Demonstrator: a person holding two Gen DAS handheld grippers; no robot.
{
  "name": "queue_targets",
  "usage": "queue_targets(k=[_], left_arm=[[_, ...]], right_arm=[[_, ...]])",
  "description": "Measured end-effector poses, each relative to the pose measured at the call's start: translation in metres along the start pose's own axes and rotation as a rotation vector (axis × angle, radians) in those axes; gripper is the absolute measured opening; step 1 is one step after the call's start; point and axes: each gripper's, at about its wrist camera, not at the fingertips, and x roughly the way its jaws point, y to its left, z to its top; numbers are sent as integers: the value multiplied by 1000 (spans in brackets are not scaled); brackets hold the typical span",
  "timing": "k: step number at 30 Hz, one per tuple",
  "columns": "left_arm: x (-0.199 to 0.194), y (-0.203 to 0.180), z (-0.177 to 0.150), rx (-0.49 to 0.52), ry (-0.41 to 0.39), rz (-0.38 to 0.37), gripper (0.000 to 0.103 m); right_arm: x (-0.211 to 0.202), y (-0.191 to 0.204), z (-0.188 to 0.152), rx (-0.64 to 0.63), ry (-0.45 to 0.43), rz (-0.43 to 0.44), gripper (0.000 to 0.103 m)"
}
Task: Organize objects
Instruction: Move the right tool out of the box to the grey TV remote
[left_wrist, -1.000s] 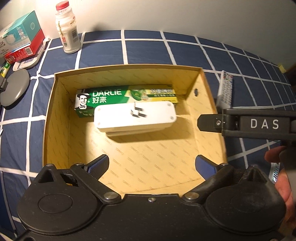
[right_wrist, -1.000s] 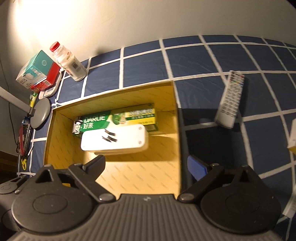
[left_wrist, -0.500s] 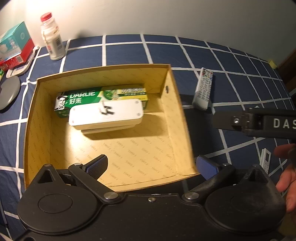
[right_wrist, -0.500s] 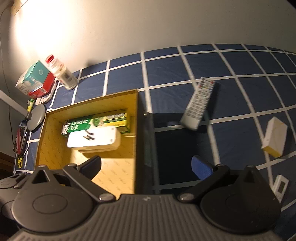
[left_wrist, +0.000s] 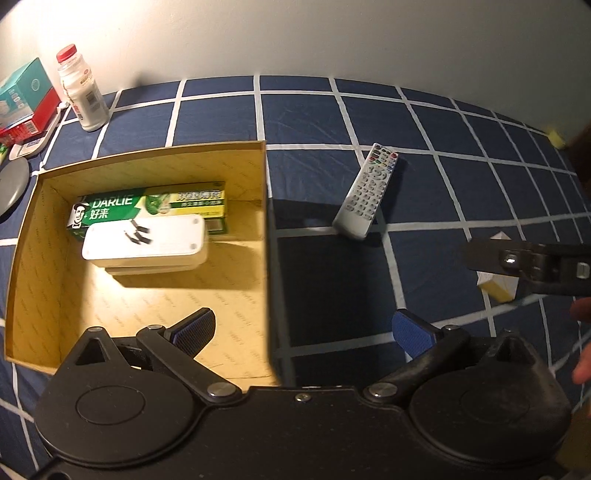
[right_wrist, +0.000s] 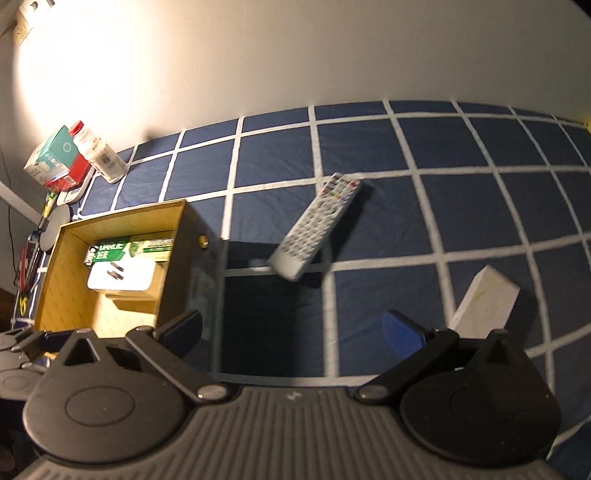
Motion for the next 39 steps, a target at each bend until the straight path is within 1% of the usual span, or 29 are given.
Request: queue_targets(k=[7, 11, 16, 22, 27, 32, 39], left_arm=[[18, -46, 7, -63, -21, 74, 103], [28, -63, 9, -129, -30, 122, 103], [36, -76, 12, -187, -39, 161, 103], [46, -87, 18, -243, -40, 187, 103], [59, -91, 27, -275, -27, 200, 103], [78, -89, 40, -317, -10, 210, 103], [114, -84, 58, -367, 26, 212, 103]], right_arm=[[-2, -58, 20, -112, 10, 29, 103], [1, -80, 31, -193, 13, 40, 103], [8, -98, 46, -284, 32, 50, 103], [18, -104, 65, -387, 52, 91, 103], [34, -105, 82, -430, 75, 130, 103], [64, -104, 107, -473, 114, 147, 103], [117, -96, 143, -549, 180, 176, 103]])
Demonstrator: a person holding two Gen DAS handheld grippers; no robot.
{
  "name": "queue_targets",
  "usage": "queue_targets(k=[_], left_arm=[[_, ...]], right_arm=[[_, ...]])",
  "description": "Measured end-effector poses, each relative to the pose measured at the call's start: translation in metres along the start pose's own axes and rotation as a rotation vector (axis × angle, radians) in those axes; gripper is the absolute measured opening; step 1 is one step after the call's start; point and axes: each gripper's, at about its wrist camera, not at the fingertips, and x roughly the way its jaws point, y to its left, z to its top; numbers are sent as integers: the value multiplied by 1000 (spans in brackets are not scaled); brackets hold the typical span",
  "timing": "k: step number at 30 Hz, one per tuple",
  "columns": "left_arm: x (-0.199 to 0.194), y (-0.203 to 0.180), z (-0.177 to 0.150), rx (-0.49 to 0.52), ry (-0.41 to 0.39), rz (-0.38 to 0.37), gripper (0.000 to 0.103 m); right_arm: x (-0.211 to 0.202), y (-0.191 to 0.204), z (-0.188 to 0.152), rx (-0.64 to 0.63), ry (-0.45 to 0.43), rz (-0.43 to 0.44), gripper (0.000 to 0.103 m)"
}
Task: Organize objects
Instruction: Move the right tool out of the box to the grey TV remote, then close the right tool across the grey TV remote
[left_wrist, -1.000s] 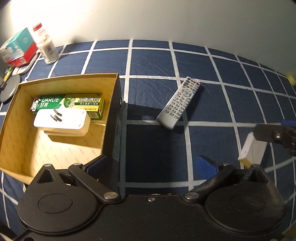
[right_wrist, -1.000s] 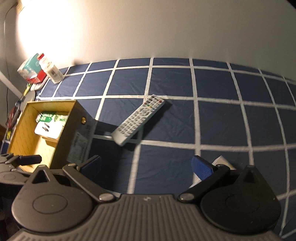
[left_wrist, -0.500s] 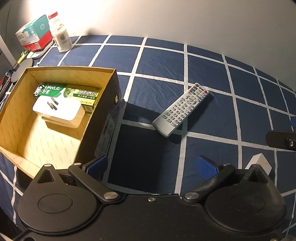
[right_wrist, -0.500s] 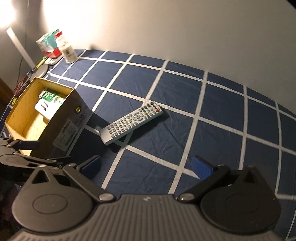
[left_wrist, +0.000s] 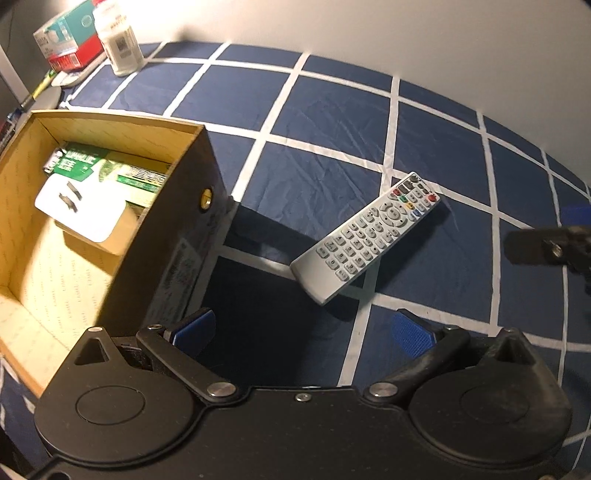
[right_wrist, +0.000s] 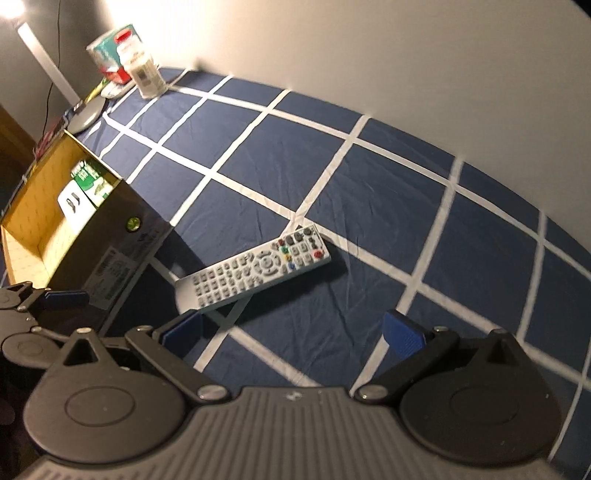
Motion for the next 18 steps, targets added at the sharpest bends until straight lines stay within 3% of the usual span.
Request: queue_targets(k=[7, 18], left_arm=[[33, 0, 9, -31, 52, 31, 103], [63, 8, 22, -75, 91, 26, 103]], right_arm=[[57, -9, 31, -79, 86, 50, 103], [125, 9, 61, -166, 201, 105, 103]])
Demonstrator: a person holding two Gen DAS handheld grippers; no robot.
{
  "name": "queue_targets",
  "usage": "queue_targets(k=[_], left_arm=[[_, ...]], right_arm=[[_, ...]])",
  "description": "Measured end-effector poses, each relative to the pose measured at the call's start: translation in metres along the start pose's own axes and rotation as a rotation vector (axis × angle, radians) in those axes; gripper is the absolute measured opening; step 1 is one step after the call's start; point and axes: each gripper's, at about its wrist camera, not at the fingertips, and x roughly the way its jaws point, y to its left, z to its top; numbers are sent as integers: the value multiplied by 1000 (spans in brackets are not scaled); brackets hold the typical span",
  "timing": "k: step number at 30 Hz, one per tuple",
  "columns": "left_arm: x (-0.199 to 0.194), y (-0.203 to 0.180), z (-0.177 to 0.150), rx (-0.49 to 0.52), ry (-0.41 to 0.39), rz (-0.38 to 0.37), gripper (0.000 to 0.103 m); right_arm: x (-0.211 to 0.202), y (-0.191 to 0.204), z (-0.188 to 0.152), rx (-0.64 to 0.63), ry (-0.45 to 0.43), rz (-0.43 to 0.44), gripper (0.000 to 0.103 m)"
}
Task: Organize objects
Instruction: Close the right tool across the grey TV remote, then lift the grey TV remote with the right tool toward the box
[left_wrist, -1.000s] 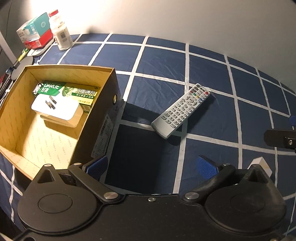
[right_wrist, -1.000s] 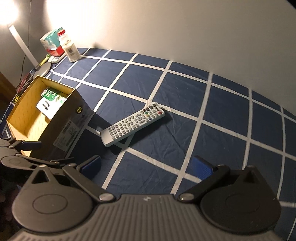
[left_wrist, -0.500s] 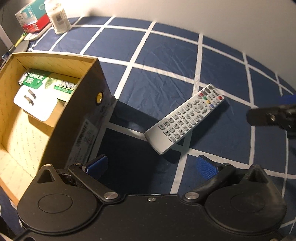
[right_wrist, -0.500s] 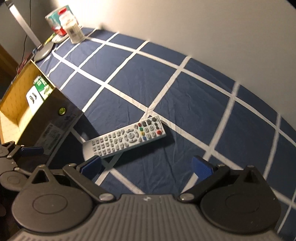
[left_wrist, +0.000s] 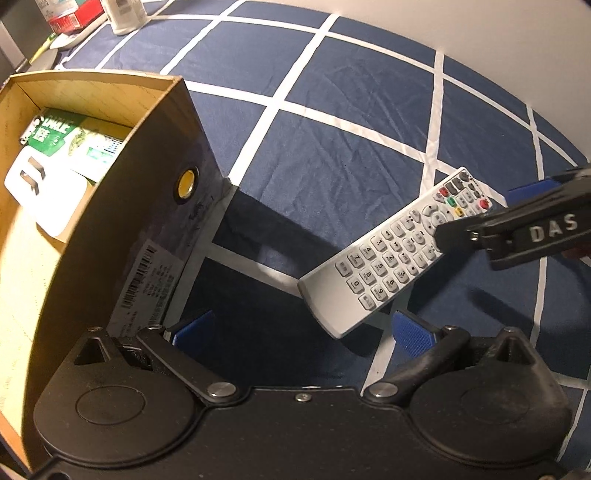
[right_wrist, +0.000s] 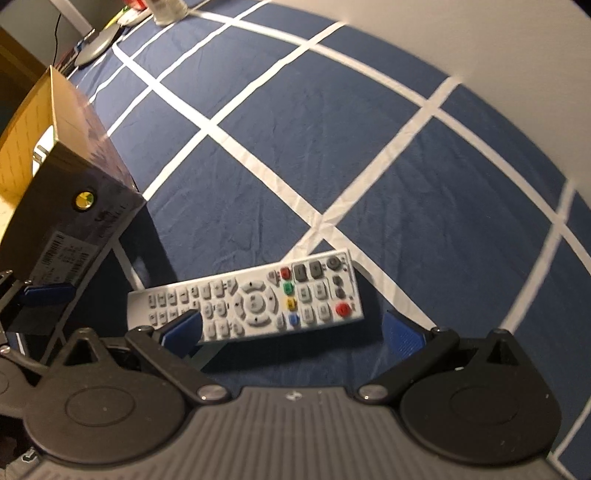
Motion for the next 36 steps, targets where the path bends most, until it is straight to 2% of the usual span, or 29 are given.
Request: queue_targets(k=[7, 14, 18, 29, 32, 36], left_arm=[[11, 2, 3, -3, 22, -24, 103], [13, 7, 2, -8, 23, -48, 103], [12, 12, 0, -21, 21, -56, 103], [15, 19, -1, -52, 32, -106, 103], [18, 18, 0, -52, 34, -127, 103], [25, 16, 3, -55, 45, -150, 103]], right_arm=[[19, 1, 10, -12, 16, 12, 101], [20, 7, 8, 2, 9, -6, 97], [20, 10, 0, 68, 26, -12, 95], [17, 13, -40, 398, 49, -50, 95], [16, 13, -42, 422, 33, -54, 95], [15, 14, -42, 388, 8, -53, 94]])
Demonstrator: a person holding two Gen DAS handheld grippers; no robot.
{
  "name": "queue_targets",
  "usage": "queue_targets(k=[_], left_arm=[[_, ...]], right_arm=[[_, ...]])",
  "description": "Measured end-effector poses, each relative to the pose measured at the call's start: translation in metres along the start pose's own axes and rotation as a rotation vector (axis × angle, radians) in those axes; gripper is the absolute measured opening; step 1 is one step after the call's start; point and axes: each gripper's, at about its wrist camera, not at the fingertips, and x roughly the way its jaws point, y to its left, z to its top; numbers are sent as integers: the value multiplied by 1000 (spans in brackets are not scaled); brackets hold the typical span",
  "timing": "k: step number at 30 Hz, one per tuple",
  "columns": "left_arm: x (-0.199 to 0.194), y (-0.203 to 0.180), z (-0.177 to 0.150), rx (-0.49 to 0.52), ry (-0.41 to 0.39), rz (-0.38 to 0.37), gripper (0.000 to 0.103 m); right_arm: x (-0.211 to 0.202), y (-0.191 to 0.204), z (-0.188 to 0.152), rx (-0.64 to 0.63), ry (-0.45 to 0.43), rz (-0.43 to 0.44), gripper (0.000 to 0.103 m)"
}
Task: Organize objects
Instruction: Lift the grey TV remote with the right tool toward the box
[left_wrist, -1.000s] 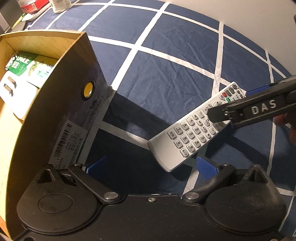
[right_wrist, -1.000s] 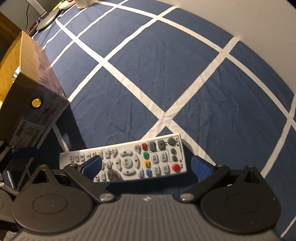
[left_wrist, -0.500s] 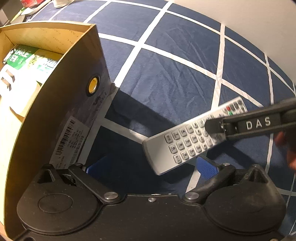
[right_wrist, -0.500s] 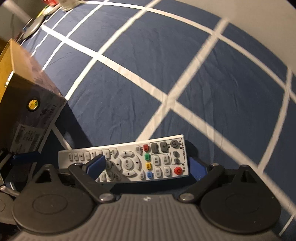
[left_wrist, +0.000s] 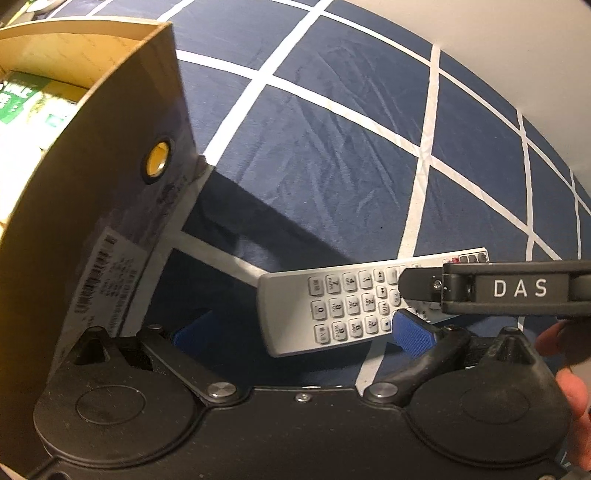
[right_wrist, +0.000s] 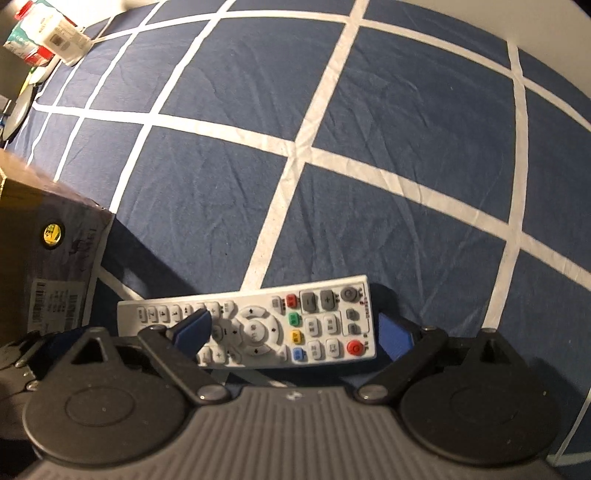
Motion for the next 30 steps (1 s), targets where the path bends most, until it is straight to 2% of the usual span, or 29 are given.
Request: queue_targets(k=[10, 17, 20, 25, 30], left_arm=[[10, -6, 6, -9, 22, -48, 103], [14, -13, 6, 13, 24, -44, 101], [12, -13, 4, 7, 27, -55, 96], [9, -14, 4, 8, 37, -54, 96], [-8, -22, 0, 51, 17, -46, 96]], right_arm=[[1, 0, 4, -54, -20, 9, 94], [1, 0, 2, -46, -10, 6, 93], [1, 0, 1, -41, -9, 1, 93], [-4, -1, -3, -34, -22, 4, 92], [-21, -3, -14, -5, -54, 13, 92]])
